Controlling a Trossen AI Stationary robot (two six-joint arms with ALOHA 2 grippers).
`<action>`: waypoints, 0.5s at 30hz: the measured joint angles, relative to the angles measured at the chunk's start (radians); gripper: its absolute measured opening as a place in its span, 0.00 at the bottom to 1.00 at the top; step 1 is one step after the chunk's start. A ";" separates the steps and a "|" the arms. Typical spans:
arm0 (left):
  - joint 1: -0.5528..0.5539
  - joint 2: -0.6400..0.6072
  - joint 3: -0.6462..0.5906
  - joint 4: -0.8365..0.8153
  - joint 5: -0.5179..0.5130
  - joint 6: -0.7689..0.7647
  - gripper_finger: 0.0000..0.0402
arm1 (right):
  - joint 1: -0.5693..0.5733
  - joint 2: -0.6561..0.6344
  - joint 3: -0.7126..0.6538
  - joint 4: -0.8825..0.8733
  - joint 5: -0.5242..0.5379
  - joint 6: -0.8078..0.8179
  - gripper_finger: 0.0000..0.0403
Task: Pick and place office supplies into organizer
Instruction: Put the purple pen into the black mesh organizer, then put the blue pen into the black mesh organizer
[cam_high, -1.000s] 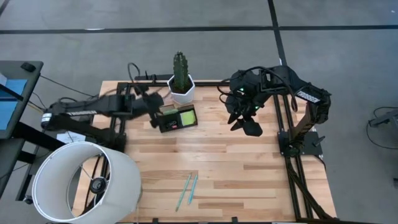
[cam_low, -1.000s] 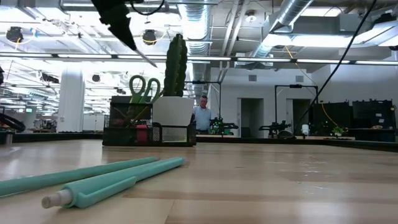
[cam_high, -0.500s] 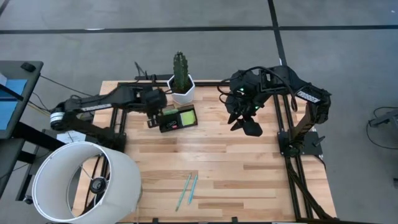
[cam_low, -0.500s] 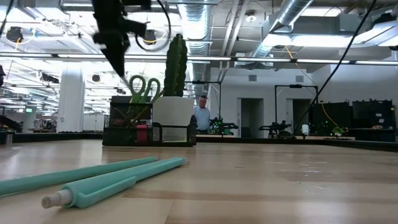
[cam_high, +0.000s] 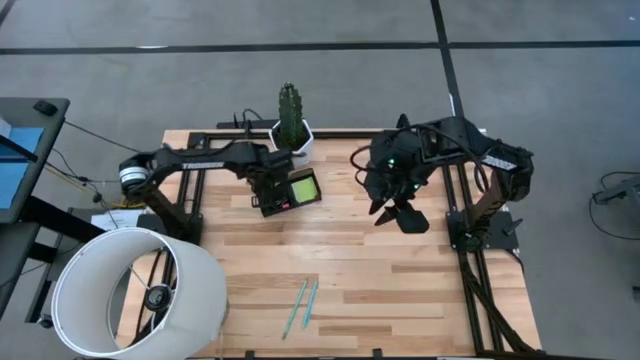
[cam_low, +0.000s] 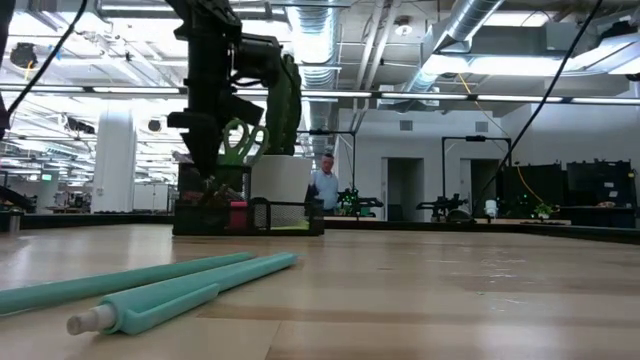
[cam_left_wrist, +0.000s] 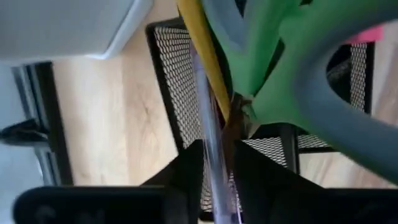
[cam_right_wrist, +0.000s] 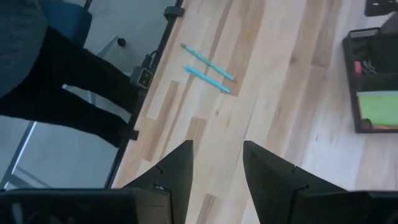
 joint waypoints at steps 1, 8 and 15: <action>0.000 0.008 0.002 0.000 0.003 0.016 0.20 | 0.008 0.000 0.000 0.000 0.000 0.000 0.33; -0.003 0.023 0.021 -0.010 0.021 0.052 0.30 | 0.047 0.000 0.000 0.000 0.001 0.000 0.33; -0.001 -0.032 0.224 -0.212 0.066 -0.068 0.29 | 0.058 0.000 0.000 0.000 0.003 0.000 0.33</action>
